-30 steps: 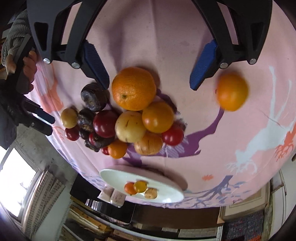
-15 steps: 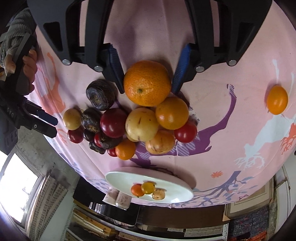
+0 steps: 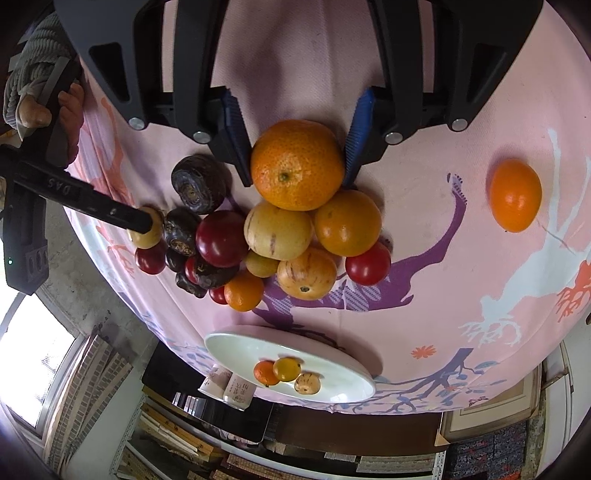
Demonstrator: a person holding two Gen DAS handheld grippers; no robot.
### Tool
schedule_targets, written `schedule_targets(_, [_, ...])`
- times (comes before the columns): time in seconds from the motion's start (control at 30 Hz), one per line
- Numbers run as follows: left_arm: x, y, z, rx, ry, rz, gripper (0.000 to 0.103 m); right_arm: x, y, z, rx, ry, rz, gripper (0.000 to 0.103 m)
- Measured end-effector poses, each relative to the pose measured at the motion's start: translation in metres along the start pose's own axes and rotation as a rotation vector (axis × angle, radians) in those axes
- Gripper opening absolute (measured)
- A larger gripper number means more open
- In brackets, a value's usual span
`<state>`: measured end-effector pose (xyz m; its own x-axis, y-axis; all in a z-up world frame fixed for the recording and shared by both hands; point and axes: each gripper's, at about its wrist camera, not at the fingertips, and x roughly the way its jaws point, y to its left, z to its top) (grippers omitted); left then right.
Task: Organize fruits
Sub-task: 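Carry the orange and pepino to the plate and release both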
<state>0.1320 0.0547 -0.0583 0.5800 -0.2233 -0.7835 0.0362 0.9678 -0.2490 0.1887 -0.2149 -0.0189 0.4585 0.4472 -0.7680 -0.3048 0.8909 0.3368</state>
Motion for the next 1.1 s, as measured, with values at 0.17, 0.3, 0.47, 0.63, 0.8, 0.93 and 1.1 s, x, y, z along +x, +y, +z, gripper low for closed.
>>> schedule_targets(0.17, [0.001, 0.0, -0.001, 0.002, 0.003, 0.002, 0.048, 0.001, 0.003, -0.002, -0.019, 0.009, -0.024, 0.043])
schedule_targets(0.3, [0.0, 0.001, -0.001, -0.004, 0.001, -0.005, 0.047, 0.001, -0.003, -0.002, 0.008, 0.007, 0.002, 0.041])
schedule_targets(0.47, [0.002, 0.001, -0.001, -0.007, 0.002, -0.011, 0.047, 0.002, -0.005, -0.001, 0.019, 0.013, 0.012, 0.041])
schedule_targets(0.63, [0.001, 0.002, -0.002, -0.012, -0.003, -0.015, 0.047, -0.001, -0.015, -0.001, 0.072, -0.007, 0.074, 0.04])
schedule_targets(0.8, [-0.015, 0.002, 0.002, -0.019, -0.045, -0.011, 0.047, -0.027, -0.017, -0.003, 0.069, -0.117, 0.111, 0.04])
schedule_targets(0.93, [-0.023, 0.005, 0.033, -0.023, -0.063, -0.02, 0.047, -0.043, -0.005, 0.023, 0.018, -0.165, 0.099, 0.04])
schedule_targets(1.1, [-0.015, -0.001, 0.1, -0.003, -0.113, 0.025, 0.047, -0.042, 0.01, 0.088, -0.025, -0.21, 0.075, 0.04])
